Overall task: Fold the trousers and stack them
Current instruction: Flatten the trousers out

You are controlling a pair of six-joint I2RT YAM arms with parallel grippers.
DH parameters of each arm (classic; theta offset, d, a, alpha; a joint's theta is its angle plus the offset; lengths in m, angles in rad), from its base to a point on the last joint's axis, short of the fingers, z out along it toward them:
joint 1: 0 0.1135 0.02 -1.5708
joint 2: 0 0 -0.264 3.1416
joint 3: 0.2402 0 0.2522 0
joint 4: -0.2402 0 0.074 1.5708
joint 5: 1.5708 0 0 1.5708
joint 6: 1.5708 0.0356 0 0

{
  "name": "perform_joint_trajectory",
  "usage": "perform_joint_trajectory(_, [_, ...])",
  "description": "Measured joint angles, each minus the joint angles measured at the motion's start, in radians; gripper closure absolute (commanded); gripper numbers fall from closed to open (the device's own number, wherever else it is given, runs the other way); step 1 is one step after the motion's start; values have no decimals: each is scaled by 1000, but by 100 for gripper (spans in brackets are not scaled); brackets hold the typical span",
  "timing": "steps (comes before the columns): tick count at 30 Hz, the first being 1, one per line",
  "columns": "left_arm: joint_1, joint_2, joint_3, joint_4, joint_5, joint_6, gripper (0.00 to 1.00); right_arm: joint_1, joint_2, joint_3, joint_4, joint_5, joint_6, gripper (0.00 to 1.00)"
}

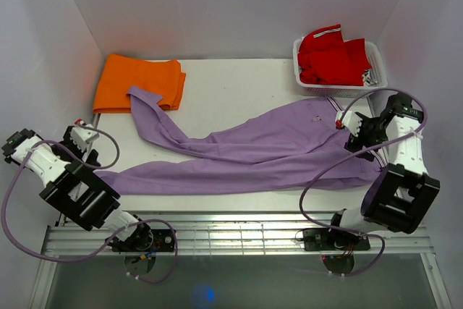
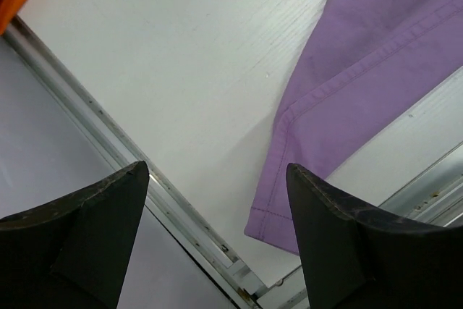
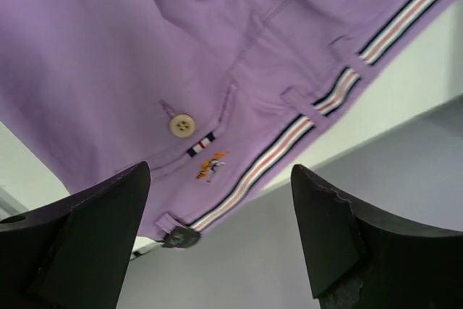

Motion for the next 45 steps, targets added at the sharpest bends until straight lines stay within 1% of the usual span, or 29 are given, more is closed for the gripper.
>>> perform_joint_trajectory(2, [-32, 48, 44, -4, -42, -63, 13, 0, 46, 0, -13, 22, 24, 16])
perform_joint_trajectory(5, [-49, 112, 76, 14, -116, -127, 13, 0, 61, 0, -35, 48, 44, 16])
perform_joint_trajectory(6, [-53, 122, 72, 14, -143, -137, 13, 0, 62, 0, -40, 59, 49, 16])
perform_joint_trajectory(9, [-68, 125, 31, 10, -212, -158, 13, -1, 96, 1, -45, 98, 71, 20])
perform_joint_trajectory(14, [-132, 126, -7, 2, -264, -223, 13, -7, 215, 1, -43, 140, 122, 22])
perform_joint_trajectory(16, [-161, 132, -7, 2, -282, -251, 16, -7, 232, 0, -42, 148, 134, 23])
perform_joint_trajectory(18, [-184, 153, -8, 2, -308, -277, 22, -7, 232, -2, -39, 157, 145, 23])
perform_joint_trajectory(19, [-192, 171, -8, 0, -322, -289, 33, -7, 232, -2, -37, 161, 148, 25])
perform_joint_trajectory(21, [-197, 218, -7, 1, -354, -316, 49, -7, 232, -8, -27, 165, 151, 27])
perform_joint_trajectory(22, [-197, 238, -6, 0, -366, -322, 60, -6, 232, -10, -26, 167, 153, 30])
perform_joint_trajectory(23, [-198, 262, -6, 3, -380, -335, 65, -7, 232, -13, -22, 167, 153, 31])
perform_joint_trajectory(25, [-200, 298, -2, 3, -406, -345, 79, -7, 232, -21, -14, 171, 157, 35])
perform_joint_trajectory(26, [-202, 312, 8, 0, -417, -346, 93, -7, 233, -27, -11, 175, 158, 37])
perform_joint_trajectory(27, [-204, 321, 21, -1, -423, -350, 100, -7, 235, -33, -8, 182, 161, 39])
perform_joint_trajectory(28, [-208, 329, 47, -6, -429, -351, 100, -7, 238, -41, -2, 190, 163, 42])
perform_joint_trajectory(30, [-222, 354, 143, -26, -421, -357, 100, -7, 249, -55, 11, 207, 167, 44])
perform_joint_trajectory(31, [-229, 370, 210, -33, -398, -363, 100, -6, 256, -63, 16, 216, 170, 46])
perform_joint_trajectory(33, [-245, 423, 405, -55, -337, -378, 100, -7, 268, -76, 18, 223, 174, 47])
perform_joint_trajectory(35, [-264, 451, 570, -23, -265, -373, 100, -6, 272, -91, 24, 235, 175, 49])
perform_joint_trajectory(37, [-275, 441, 650, 5, -206, -338, 100, -7, 272, -102, 31, 245, 175, 51])
perform_joint_trajectory(38, [-277, 417, 651, 24, -181, -309, 100, -7, 272, -107, 36, 249, 174, 52])
perform_joint_trajectory(40, [-274, 328, 561, 48, -162, -229, 100, -7, 270, -112, 39, 254, 173, 56])
perform_joint_trajectory(42, [-263, 208, 400, 51, -168, -122, 100, -7, 263, -119, 41, 257, 166, 60])
perform_joint_trajectory(43, [-250, 135, 291, 62, -171, -71, 100, -7, 255, -124, 41, 258, 160, 62])
perform_joint_trajectory(45, [-201, 13, 83, 39, -195, 3, 100, -8, 229, -137, 41, 261, 140, 63])
